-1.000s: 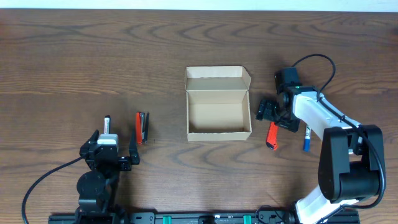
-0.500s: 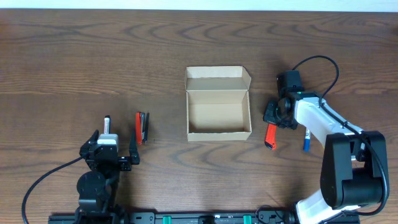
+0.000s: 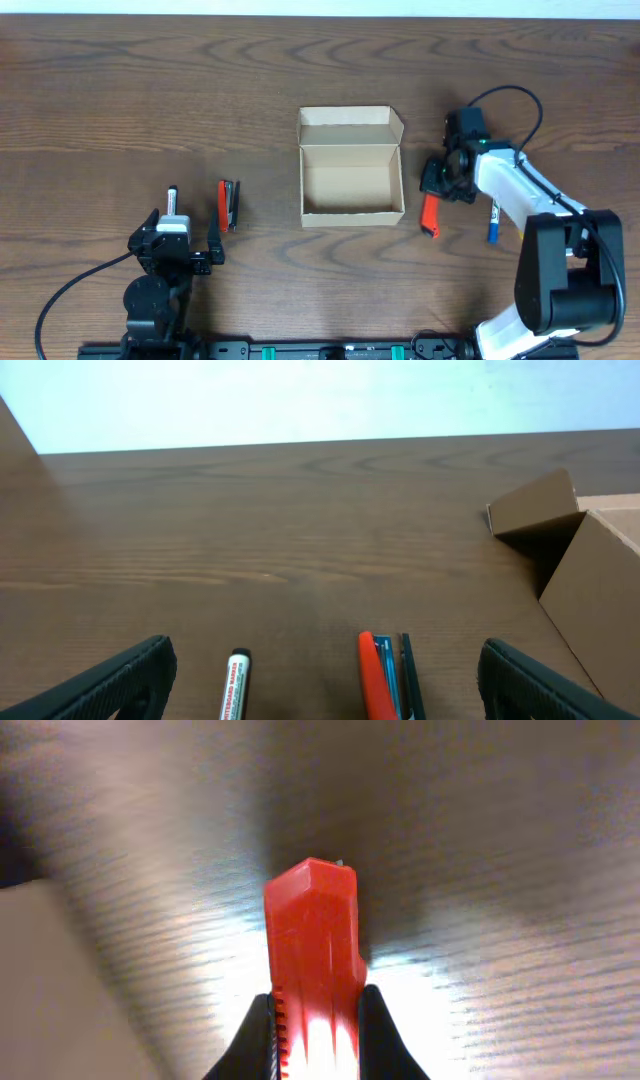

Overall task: Pack container
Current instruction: 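Carry the box cutter into the cardboard box and release it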

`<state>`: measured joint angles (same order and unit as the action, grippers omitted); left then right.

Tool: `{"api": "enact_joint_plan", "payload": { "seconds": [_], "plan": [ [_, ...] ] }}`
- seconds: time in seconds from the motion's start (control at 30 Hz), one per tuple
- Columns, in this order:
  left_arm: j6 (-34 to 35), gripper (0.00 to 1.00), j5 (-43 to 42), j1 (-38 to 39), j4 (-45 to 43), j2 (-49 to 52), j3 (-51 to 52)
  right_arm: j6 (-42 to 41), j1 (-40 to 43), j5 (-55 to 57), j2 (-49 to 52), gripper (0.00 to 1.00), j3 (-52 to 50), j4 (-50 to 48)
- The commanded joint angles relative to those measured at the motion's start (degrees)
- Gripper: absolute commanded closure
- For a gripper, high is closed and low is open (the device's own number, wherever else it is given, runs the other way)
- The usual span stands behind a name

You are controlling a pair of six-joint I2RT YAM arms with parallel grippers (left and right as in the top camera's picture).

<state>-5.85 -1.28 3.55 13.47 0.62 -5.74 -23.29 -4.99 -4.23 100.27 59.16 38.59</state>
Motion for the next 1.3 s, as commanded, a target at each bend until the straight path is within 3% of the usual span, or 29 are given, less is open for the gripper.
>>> {"api": "enact_joint_plan", "payload": {
  "seconds": [0.0,0.23,0.4,0.5,0.63,0.9,1.27],
  "plan": [
    [0.3,0.05,0.4,0.2,0.6,-0.3,1.5,5.9,-0.4,-3.4,-6.6,0.99,5.5,1.6],
    [0.3,0.05,0.4,0.2,0.6,-0.3,1.5,15.1,-3.8,-6.1,-17.1,0.98,8.5,3.7],
    [0.3,0.05,0.4,0.2,0.6,-0.3,1.5,32.8,-10.3,-12.2,-21.4,0.98,8.5,6.0],
    [0.3,0.05,0.3,0.2,0.6,-0.3,1.5,48.1,-15.8,-17.8,-22.6,0.98,8.7,9.2],
    [0.3,0.05,0.2,0.2,0.6,-0.3,1.5,59.5,-21.9,-17.7,-22.7,0.99,8.7,11.2],
    [0.3,0.05,0.2,0.2,0.6,-0.3,1.5,61.9,-24.1,-14.8,-21.7,0.99,9.5,6.0],
    [0.3,0.05,0.2,0.2,0.6,-0.3,1.5,73.0,-24.1,-16.2,-6.8,0.99,24.3,18.4]
  ]
}}
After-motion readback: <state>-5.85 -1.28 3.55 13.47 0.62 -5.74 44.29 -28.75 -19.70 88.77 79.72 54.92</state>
